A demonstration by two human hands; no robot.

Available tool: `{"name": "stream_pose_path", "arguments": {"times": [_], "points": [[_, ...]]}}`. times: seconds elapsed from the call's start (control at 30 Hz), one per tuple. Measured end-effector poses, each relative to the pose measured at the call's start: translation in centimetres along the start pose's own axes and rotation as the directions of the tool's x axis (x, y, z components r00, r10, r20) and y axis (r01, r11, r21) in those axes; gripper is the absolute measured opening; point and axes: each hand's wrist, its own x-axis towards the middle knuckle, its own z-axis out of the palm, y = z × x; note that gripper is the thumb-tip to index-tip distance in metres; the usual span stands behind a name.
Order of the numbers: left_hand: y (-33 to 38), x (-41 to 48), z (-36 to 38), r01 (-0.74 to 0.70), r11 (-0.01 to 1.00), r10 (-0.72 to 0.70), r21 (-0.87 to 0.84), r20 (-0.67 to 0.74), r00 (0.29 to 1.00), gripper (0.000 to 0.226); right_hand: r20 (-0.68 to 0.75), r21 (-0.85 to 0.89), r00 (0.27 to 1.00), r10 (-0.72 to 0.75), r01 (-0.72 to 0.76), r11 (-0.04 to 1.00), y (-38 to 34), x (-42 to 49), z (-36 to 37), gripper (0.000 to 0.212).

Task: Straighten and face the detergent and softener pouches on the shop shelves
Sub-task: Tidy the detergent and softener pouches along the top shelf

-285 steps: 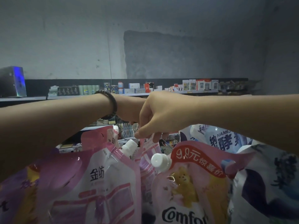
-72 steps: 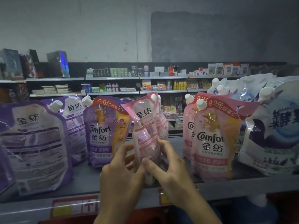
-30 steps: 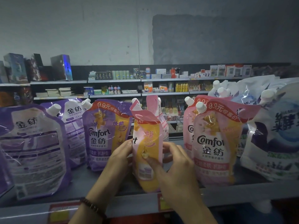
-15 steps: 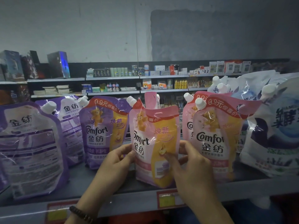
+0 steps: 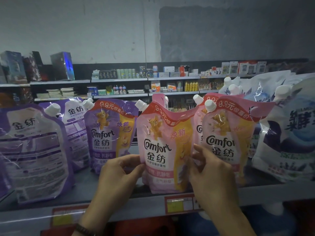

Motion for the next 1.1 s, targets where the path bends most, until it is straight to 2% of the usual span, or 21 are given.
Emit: {"name": "stream_pose_path", "arguments": {"times": [0.13, 0.27, 0.37, 0.57, 0.83, 1.03, 1.1], "points": [[0.3, -0.6, 0.5, -0.047, 0.999, 0.048, 0.014, -0.076, 0.996, 0.021, 0.005, 0.047, 1.0, 0.016, -0.016, 0.999, 0.3, 0.0, -0.1, 0.046], [0.8, -0.9, 0.9, -0.016, 0.998, 0.008, -0.066, -0.113, 0.994, 0.046, -0.006, 0.054, 1.0, 0.015, -0.014, 0.998, 0.6, -0.1, -0.1, 0.043], [0.8, -1.1, 1.0, -0.009, 0.997, 0.0, -0.072, -0.118, 0.993, 0.051, -0.022, 0.071, 1.0, 0.017, -0.015, 0.997, 0.8, -0.2, -0.2, 0.043], [0.8, -1.3, 1.1, -0.026, 0.999, 0.021, -0.036, -0.12, 0.993, 0.028, -0.035, 0.088, 0.999, 0.014, -0.011, 0.996, 1.1, -0.2, -0.2, 0.041], [0.4, -1.2, 1.2, -0.03, 0.998, 0.023, -0.057, -0.128, 0.992, 0.026, -0.101, 0.11, 0.994, -0.031, 0.042, 0.993, 1.0, -0.4, -0.5, 0.035], [0.4, -0.4, 0.0, -0.011, 1.0, 0.011, -0.012, 0.004, 1.0, 0.022, -0.117, 0.092, 0.989, -0.085, 0.096, 0.991, 1.0, 0.1, -1.0, 0.026], [0.4, 0.1, -0.7, 0.003, 1.0, -0.003, -0.019, 0.004, 1.0, 0.022, -0.121, 0.08, 0.985, -0.124, 0.134, 0.988, 0.7, 0.5, -1.7, 0.023]]}}
